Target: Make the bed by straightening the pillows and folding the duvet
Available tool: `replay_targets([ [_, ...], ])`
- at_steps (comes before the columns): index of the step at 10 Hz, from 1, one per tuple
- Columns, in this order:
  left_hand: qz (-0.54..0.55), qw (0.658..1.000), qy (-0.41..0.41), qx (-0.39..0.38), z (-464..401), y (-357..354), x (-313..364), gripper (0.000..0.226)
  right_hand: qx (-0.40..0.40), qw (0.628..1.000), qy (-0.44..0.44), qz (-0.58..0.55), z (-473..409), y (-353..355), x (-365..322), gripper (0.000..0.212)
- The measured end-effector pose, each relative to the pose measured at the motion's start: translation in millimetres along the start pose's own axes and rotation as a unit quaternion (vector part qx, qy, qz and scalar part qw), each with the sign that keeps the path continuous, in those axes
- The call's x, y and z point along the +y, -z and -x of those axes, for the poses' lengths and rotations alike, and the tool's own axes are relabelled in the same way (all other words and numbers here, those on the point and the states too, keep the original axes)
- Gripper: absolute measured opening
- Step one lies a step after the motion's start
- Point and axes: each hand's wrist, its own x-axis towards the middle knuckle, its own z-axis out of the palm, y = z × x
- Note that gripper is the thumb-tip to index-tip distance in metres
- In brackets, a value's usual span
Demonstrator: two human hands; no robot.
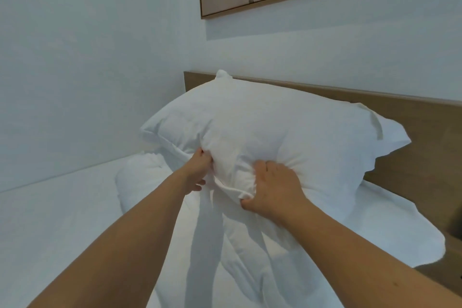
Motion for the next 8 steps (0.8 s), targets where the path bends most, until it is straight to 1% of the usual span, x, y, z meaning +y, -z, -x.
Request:
replay_targets([
  [1, -0.016, 0.999, -0.015, 0.026, 3.6, -0.7, -4.3, 0.051, 0.008, 1.000, -0.003, -0.001, -0.3, -0.7, -4.0, 0.077],
  [2, -0.072, 0.994, -0.060, 0.063, 21.8, 3.2, -7.7, 0.050, 0.008, 1.000, -0.013, -0.002, 4.7, 6.3, -7.2, 0.076],
  [3, -0.165, 0.979, -0.093, 0.069, 45.2, 13.7, -3.5, 0.051, 0.004, 1.000, -0.027, 0.003, 9.9, 12.7, -11.7, 0.077],
  [4, -0.223, 0.966, -0.112, 0.072, 54.2, 22.0, 11.7, 0.050, -0.002, 0.999, -0.048, -0.003, 10.9, 17.1, -14.0, 0.075],
  [5, -0.207, 0.960, -0.132, 0.134, 63.7, 20.3, 14.2, 0.046, 0.024, 0.999, -0.033, 0.009, 16.1, 17.7, -15.6, 0.069],
  [6, -0.223, 0.945, -0.179, 0.160, 83.0, 8.6, -7.3, 0.045, 0.056, 0.997, -0.019, 0.051, 32.1, 20.6, -17.7, 0.066],
  [7, -0.258, 0.923, -0.215, 0.188, 110.1, 1.4, -40.8, 0.046, 0.094, 0.994, 0.012, 0.060, 58.8, 23.6, -23.1, 0.059],
  [8, -0.310, 0.878, -0.272, 0.244, 143.2, -3.1, -65.3, 0.045, 0.142, 0.987, 0.048, 0.051, 103.0, 26.2, -32.1, 0.055],
])
